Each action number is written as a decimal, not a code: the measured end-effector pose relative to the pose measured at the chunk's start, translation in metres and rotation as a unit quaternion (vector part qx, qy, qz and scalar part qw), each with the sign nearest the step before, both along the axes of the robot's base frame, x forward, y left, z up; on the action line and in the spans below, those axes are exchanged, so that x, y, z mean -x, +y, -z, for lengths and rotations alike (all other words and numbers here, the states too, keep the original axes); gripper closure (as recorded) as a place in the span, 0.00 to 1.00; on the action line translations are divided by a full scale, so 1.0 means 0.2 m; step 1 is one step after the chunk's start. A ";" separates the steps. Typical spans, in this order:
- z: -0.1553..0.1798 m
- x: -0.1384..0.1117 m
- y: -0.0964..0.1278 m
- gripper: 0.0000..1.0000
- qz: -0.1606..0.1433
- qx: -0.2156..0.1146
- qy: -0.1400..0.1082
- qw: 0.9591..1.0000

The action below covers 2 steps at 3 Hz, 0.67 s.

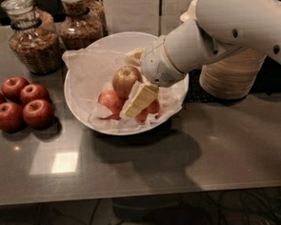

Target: Pick apple from white bowl

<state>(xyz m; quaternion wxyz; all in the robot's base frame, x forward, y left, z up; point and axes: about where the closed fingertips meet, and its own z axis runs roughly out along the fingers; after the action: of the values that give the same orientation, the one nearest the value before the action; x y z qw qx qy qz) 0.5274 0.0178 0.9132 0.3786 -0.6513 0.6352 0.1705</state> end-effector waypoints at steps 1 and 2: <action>0.00 0.00 0.00 0.43 0.000 0.000 0.000 1.000; 0.00 0.00 0.00 0.66 0.000 0.000 0.000 1.000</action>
Offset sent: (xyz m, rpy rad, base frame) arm 0.0000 0.0000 0.0000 0.0000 0.0000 0.0000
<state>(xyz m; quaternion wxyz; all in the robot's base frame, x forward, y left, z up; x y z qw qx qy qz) 0.5274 0.0179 0.9132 0.3786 -0.6513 0.6352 0.1705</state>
